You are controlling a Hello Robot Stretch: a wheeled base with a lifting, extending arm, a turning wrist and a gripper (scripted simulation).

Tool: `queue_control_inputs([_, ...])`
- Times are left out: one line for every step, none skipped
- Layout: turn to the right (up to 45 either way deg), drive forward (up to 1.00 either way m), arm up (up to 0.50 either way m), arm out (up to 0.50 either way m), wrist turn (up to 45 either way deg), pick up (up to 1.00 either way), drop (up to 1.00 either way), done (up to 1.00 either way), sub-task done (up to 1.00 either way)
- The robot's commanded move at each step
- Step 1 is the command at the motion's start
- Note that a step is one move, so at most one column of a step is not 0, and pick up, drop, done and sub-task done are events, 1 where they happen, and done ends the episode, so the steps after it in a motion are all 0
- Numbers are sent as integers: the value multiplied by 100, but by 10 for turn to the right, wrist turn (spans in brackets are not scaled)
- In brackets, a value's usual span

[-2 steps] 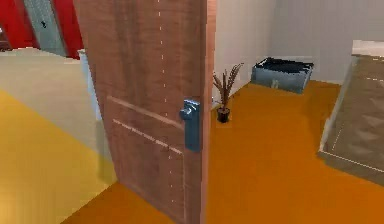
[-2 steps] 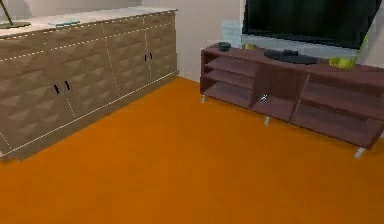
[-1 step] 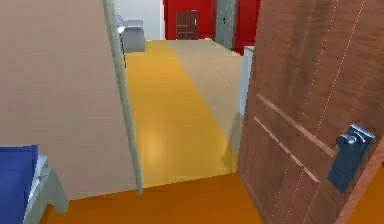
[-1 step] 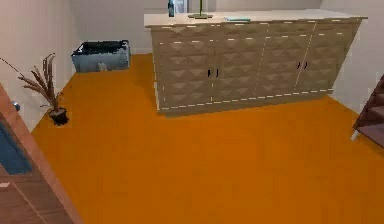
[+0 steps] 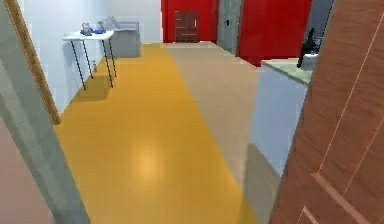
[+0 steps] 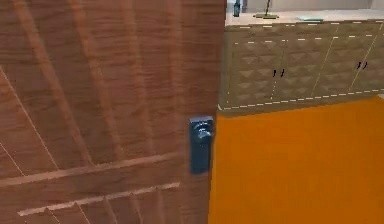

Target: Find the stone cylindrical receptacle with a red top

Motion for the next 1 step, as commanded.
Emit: queue_control_inputs([60,0,0,0,0,0,0,0,0])
